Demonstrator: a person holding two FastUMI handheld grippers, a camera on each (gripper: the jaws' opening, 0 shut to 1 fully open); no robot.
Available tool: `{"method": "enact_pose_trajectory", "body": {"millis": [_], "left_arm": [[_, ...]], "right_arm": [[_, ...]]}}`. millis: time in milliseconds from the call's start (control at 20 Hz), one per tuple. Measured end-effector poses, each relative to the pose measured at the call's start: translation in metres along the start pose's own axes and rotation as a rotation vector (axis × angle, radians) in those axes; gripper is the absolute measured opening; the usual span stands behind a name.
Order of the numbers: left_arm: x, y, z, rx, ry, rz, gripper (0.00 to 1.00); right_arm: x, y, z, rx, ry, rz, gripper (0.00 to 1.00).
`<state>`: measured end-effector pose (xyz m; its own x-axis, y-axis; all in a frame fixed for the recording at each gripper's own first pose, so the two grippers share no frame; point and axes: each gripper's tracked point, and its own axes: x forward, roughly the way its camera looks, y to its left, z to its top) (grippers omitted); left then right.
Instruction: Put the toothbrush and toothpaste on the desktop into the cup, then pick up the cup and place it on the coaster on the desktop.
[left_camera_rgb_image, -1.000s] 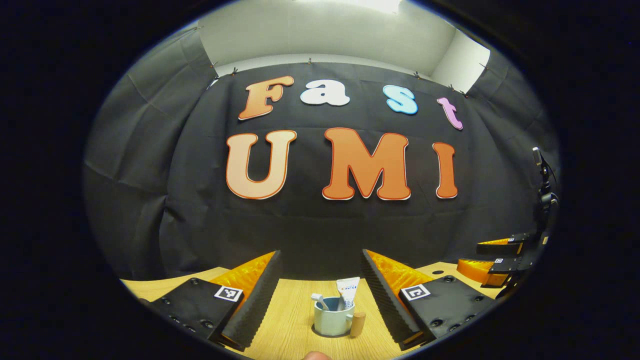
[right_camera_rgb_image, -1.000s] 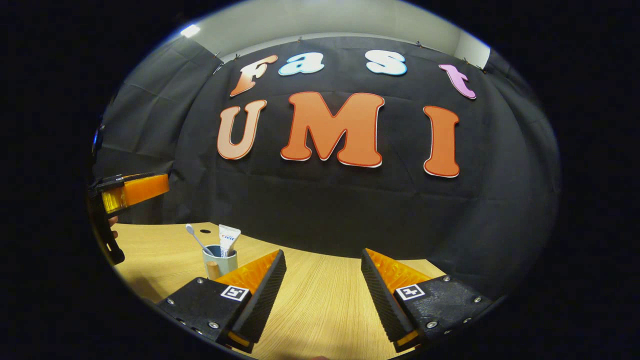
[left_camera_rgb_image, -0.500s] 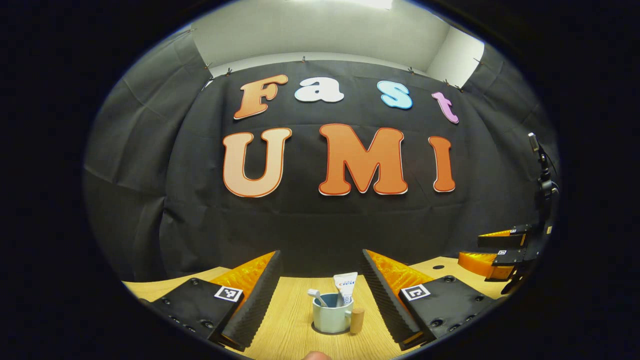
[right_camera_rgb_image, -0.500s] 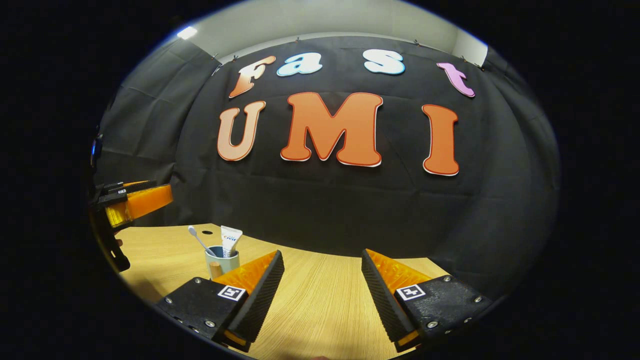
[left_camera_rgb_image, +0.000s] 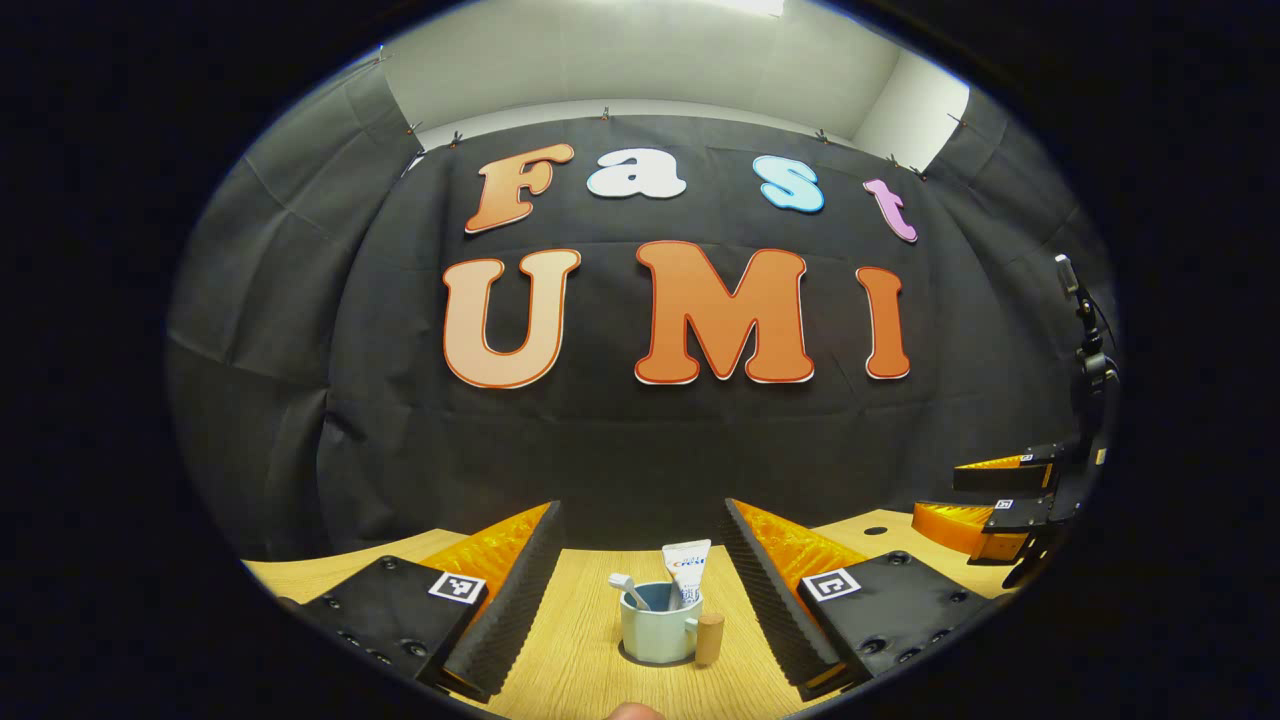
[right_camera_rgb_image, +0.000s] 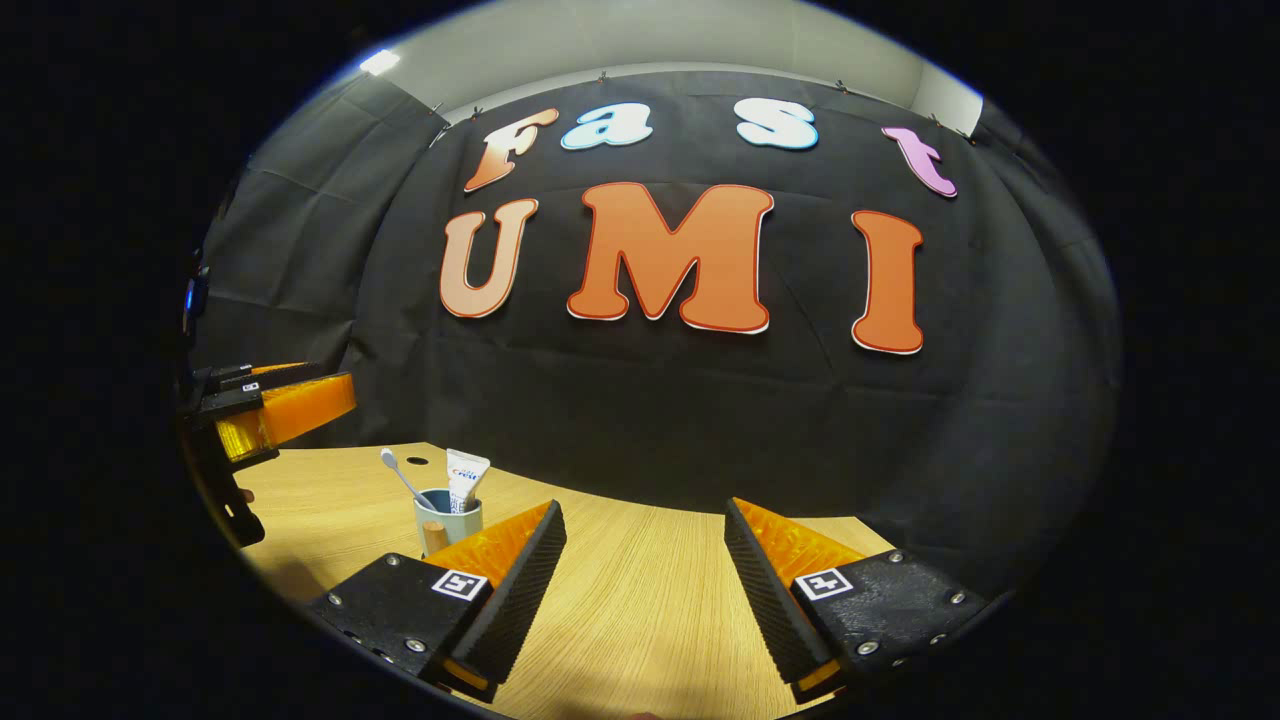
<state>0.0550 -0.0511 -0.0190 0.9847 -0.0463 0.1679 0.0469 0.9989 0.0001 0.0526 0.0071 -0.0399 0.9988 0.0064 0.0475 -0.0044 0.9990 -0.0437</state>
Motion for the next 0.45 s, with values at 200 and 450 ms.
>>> {"method": "enact_pose_trajectory", "body": {"millis": [200, 450], "left_arm": [[-0.0006, -0.001, -0.0014, -0.006, 0.003, 0.002, 0.99], [-0.0005, -0.0029, -0.006, -0.007, 0.01, 0.0, 0.99]], "right_arm": [[-0.0001, 0.0009, -0.003, -0.007, 0.009, 0.004, 0.96], [-0.0018, 0.0019, -0.005, 0.002, 0.014, 0.003, 0.96]]}}
